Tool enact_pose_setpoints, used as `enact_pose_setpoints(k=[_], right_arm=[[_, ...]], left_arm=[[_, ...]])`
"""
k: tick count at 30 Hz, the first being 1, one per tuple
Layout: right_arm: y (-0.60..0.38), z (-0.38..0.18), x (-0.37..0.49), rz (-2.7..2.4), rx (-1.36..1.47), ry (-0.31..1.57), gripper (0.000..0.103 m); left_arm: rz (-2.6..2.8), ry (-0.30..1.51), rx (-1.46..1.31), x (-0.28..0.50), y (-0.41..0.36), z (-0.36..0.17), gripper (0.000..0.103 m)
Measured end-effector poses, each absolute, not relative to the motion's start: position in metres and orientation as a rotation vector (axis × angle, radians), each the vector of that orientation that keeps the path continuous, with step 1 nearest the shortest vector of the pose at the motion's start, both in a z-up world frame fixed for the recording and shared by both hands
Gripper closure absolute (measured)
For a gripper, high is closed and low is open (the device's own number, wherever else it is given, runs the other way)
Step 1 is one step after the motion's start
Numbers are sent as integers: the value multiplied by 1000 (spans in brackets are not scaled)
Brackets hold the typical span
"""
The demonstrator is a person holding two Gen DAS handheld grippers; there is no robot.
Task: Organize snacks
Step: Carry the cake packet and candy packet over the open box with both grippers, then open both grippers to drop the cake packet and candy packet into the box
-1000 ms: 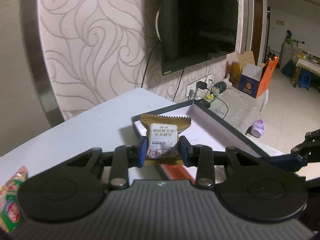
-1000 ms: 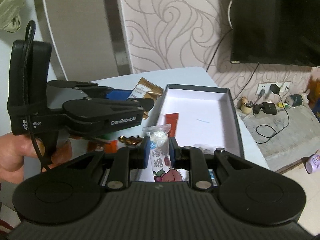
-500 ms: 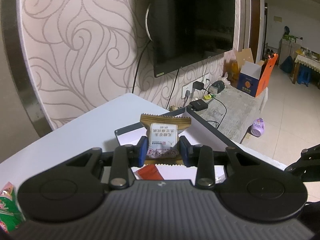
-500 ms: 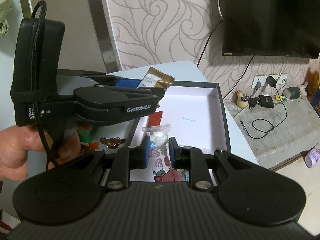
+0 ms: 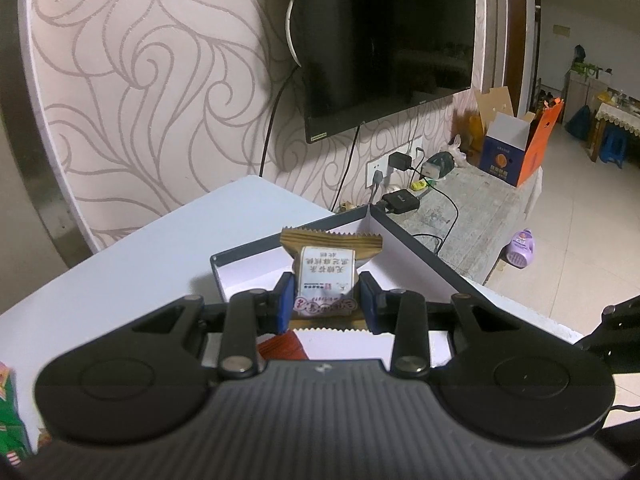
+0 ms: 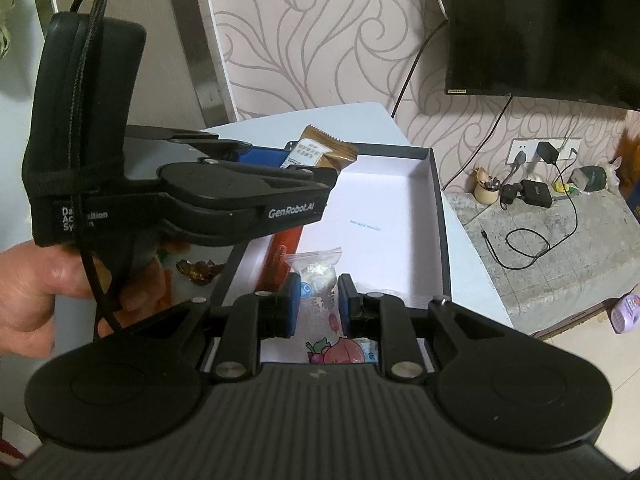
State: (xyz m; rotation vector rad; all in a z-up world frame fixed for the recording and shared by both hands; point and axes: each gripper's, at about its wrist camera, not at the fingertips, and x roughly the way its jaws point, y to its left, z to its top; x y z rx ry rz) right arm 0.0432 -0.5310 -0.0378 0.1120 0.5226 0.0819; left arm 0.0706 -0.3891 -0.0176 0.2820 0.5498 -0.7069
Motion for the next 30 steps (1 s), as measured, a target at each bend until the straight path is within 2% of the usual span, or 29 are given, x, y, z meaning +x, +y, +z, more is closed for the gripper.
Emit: enact_pose_setpoints(k=[25, 28, 30], right_arm=[[-536, -43, 47, 97, 93, 539, 79], [-536, -44, 47, 92, 100, 545, 78], [-537, -45, 47, 88, 109, 548, 78]], left_arm=[[-698, 566, 290, 71, -395, -24, 65], [-693, 573, 286, 70, -395, -24, 63], [-682, 573, 288, 68, -394, -25, 55]])
